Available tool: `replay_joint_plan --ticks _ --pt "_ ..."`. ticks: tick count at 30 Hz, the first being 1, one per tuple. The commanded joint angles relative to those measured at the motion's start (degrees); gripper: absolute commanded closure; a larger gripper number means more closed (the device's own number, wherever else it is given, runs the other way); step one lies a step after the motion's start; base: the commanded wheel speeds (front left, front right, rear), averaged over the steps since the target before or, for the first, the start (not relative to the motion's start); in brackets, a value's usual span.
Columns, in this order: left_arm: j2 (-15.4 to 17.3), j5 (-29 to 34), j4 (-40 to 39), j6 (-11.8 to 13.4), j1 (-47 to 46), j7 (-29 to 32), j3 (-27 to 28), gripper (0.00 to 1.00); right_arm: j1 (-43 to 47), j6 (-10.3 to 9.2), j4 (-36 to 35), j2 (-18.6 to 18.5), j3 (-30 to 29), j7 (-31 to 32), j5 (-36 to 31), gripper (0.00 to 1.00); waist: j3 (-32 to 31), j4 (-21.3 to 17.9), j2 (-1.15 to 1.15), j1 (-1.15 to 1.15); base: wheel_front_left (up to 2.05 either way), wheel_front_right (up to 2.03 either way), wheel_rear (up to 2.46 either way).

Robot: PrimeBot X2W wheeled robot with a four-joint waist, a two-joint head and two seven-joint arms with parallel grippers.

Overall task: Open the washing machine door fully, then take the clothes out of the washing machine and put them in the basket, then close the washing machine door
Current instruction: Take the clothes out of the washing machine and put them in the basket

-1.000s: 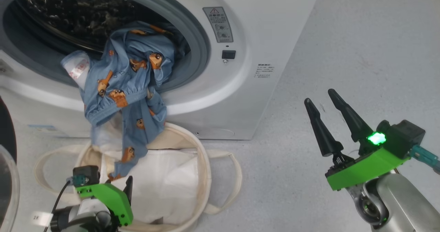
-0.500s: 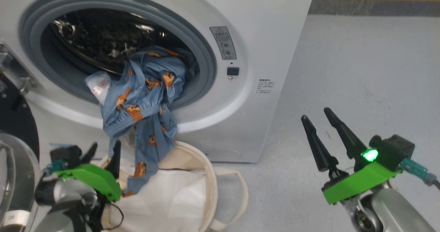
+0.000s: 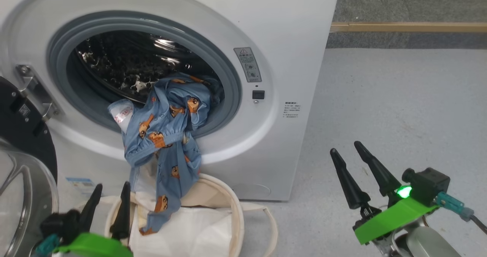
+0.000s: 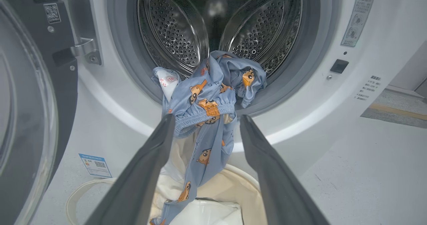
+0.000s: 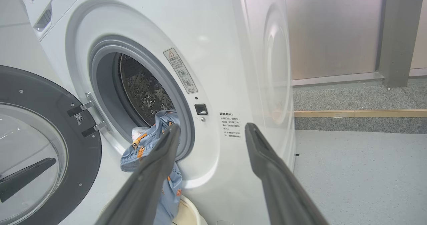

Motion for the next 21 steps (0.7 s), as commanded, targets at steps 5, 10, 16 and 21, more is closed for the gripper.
replay_joint_plan --ticks 5,10,16,21 --pt "3.32 0.25 -8.68 2.41 3.54 -0.63 4.45 0.00 0.11 0.05 -1.54 0.01 0.07 -0.71 0.30 0.00 -0.94 0.10 0.00 0.00 0.00 0.00 0.00" --pt "4.96 -1.09 -13.22 4.25 6.77 0.15 6.99 0.00 0.79 0.05 -1.64 0.55 -0.36 -0.71 0.41 0.00 -1.77 -0.55 0.00 0.00 0.00 0.00 0.00" --pt "5.95 -1.89 -16.12 5.01 7.78 1.00 8.11 0.00 0.98 0.05 -1.51 0.81 -0.49 -0.71 0.31 0.00 -1.96 -1.51 0.00 0.00 0.00 0.00 0.00" --pt "6.32 -2.33 -17.28 5.34 8.29 1.40 8.46 0.00 0.72 0.05 -1.58 0.89 -0.50 -0.71 0.25 0.00 -1.85 -1.90 0.00 0.00 0.00 0.00 0.00"
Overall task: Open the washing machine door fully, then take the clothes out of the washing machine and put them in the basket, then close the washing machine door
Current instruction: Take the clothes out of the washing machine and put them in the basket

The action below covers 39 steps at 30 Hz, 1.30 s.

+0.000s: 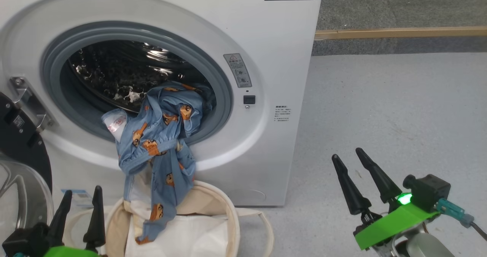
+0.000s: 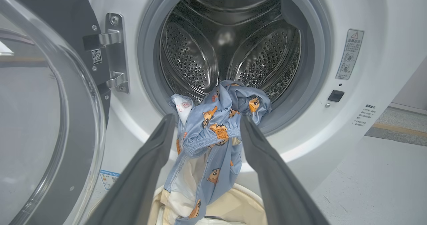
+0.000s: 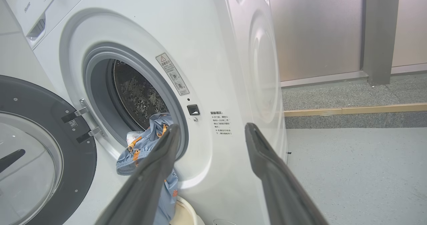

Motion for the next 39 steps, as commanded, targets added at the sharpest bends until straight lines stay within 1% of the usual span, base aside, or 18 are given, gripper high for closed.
replay_joint_plan --ticks 1,13,16,20,23,28,32,34,39 --pt "2.13 -0.56 -2.11 0.29 -1.39 -0.06 3.07 0.00 -1.26 0.05 -1.76 0.03 0.46 -0.71 0.20 0.00 0.11 -0.06 0.00 0.00 0.00 0.00 0.00" --pt "2.51 -0.97 -0.41 0.00 -3.03 -0.17 3.03 0.00 -1.34 0.05 -1.71 -0.23 -0.09 -0.71 0.06 0.00 0.35 -0.10 0.00 0.00 0.00 0.00 0.00" --pt "2.34 -1.27 0.46 -0.51 -3.70 -0.07 2.61 0.00 -1.40 0.05 -1.70 -0.28 -0.21 -0.71 -0.02 0.00 0.52 -0.18 0.00 0.00 0.00 0.00 0.00" --pt "1.80 -1.90 3.48 -1.90 -5.83 0.79 1.33 0.00 -1.57 0.05 -1.91 -0.33 -0.29 -0.71 -0.10 0.00 1.07 -0.02 0.00 0.00 0.00 0.00 0.00" --pt "1.17 -1.99 7.70 -3.24 -8.63 1.39 -0.12 0.00 -1.84 0.05 -2.13 -0.39 -0.23 -0.71 -0.13 0.00 1.67 -0.02 0.00 0.00 0.00 0.00 0.00" --pt "-0.30 -2.34 17.56 -5.72 -14.12 2.04 -2.17 0.00 -2.45 0.05 -2.62 -0.51 -0.03 -0.71 -0.11 0.00 3.51 -0.74 0.00 0.00 0.00 0.00 0.00" --pt "-2.29 -4.50 26.16 -8.81 -19.45 2.17 -2.68 0.00 -3.07 0.05 -3.18 -0.63 -0.51 -0.71 -0.14 0.00 6.29 -1.27 0.00 0.00 0.00 0.00 0.00" --pt "-2.77 -4.97 30.49 -9.95 -22.44 2.15 -3.25 0.00 -3.51 0.05 -3.44 -0.68 -0.82 -0.71 -0.30 0.00 7.73 -1.50 0.00 0.00 0.00 0.00 0.00" --pt "-3.28 -4.78 40.12 -11.42 -30.61 0.72 -4.68 0.00 -5.01 0.05 -4.38 -0.84 -1.44 -0.71 -0.53 0.00 11.36 -2.03 0.00 0.00 0.00 0.00 0.00"
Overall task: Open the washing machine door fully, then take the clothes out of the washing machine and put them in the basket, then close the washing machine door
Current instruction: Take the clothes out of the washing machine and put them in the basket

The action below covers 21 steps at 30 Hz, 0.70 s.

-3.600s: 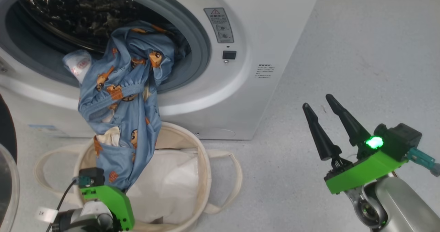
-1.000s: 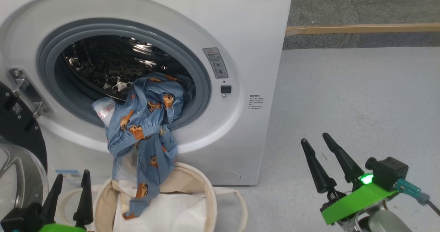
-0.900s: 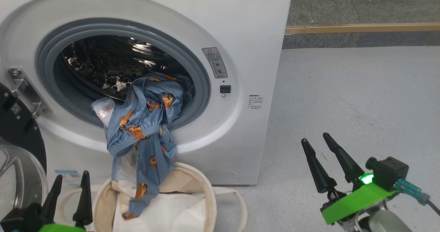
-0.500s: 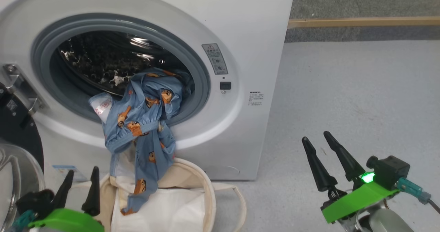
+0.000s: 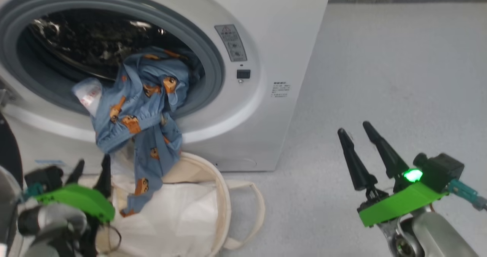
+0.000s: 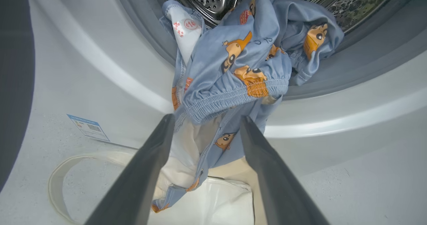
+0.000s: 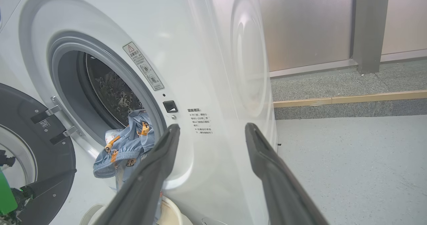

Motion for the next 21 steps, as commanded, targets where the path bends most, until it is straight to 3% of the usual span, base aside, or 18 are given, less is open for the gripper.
replay_joint_plan --ticks 1,9,20,21 --pt "1.77 0.14 0.37 -0.32 -4.00 -1.08 1.43 0.00 -1.70 0.05 -2.05 -0.78 0.40 -0.71 -0.46 0.00 2.04 -0.52 0.00 0.00 0.00 0.00 0.00" --pt "1.72 -1.42 9.80 -0.96 -14.61 -1.83 -0.33 0.00 -3.65 0.05 -3.34 -1.03 0.09 -0.71 -1.02 0.00 8.01 -1.47 0.00 0.00 0.00 0.00 0.00" --pt "3.21 -7.34 10.30 -1.00 -19.34 -1.53 -6.39 0.00 -5.04 0.05 -4.14 -0.53 -0.75 -0.71 -1.76 0.00 12.29 -1.59 0.00 0.00 0.00 0.00 0.00" --pt "3.35 -7.76 10.14 -1.00 -19.43 -1.72 -7.14 0.17 -5.08 0.05 -4.12 -0.49 -0.79 -0.71 -1.80 0.00 12.33 -1.53 0.00 0.00 0.00 0.00 0.00"
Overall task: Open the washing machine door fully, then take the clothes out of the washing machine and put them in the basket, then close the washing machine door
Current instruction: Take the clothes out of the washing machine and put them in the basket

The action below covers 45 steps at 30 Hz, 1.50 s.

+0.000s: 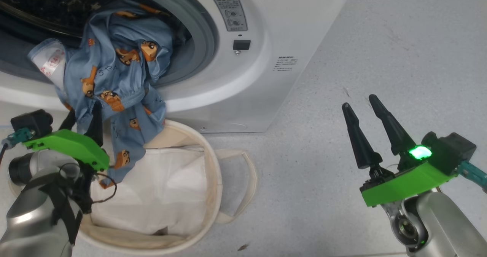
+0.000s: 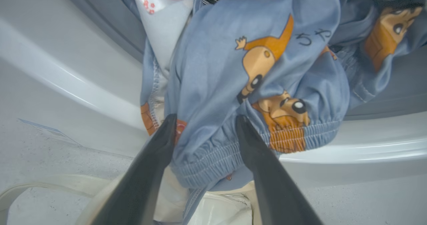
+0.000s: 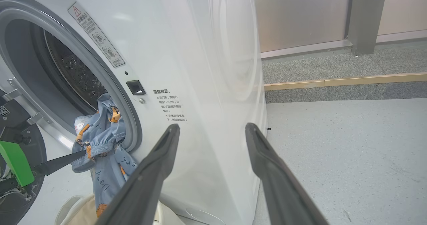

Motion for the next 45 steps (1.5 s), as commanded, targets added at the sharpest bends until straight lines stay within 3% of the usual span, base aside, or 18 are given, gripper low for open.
replay_joint_plan --ticks 1,2,3,12,35,45 --pt "3.01 -0.54 -1.38 -0.31 -1.80 -0.98 0.53 0.92 -0.76 0.05 -2.03 -0.26 0.36 -0.70 -0.72 0.00 -0.06 0.12 0.00 0.00 0.00 0.00 0.00" --pt "3.15 -0.72 -1.47 -0.31 -1.78 -1.21 -0.30 0.99 -0.77 0.05 -1.97 -0.22 0.37 -0.70 -0.76 0.00 -0.16 0.21 0.00 0.00 0.00 0.00 0.00" --pt "3.23 -0.91 -1.56 -0.31 -1.76 -1.44 -1.07 1.00 -0.77 0.05 -1.90 -0.19 0.39 -0.70 -0.79 0.00 -0.27 0.33 0.00 0.00 0.00 0.00 0.00" --pt "3.59 -1.65 -3.78 -0.31 0.01 -2.64 -5.60 1.00 -0.27 0.05 -1.21 -0.12 0.96 -0.70 -0.84 0.00 -2.69 1.82 0.00 0.00 0.00 0.00 0.00" --pt "3.36 7.85 -25.32 -0.32 15.35 -2.69 4.68 1.00 2.00 0.05 0.42 -0.44 1.94 -0.70 -0.14 0.00 -9.23 3.57 0.00 0.00 0.00 0.00 0.00" --pt "4.38 8.49 -34.68 -0.06 25.39 -0.82 4.61 1.00 3.18 0.05 1.02 -0.42 2.15 -0.70 0.17 0.00 -12.16 4.43 0.00 0.00 0.00 0.00 0.00"
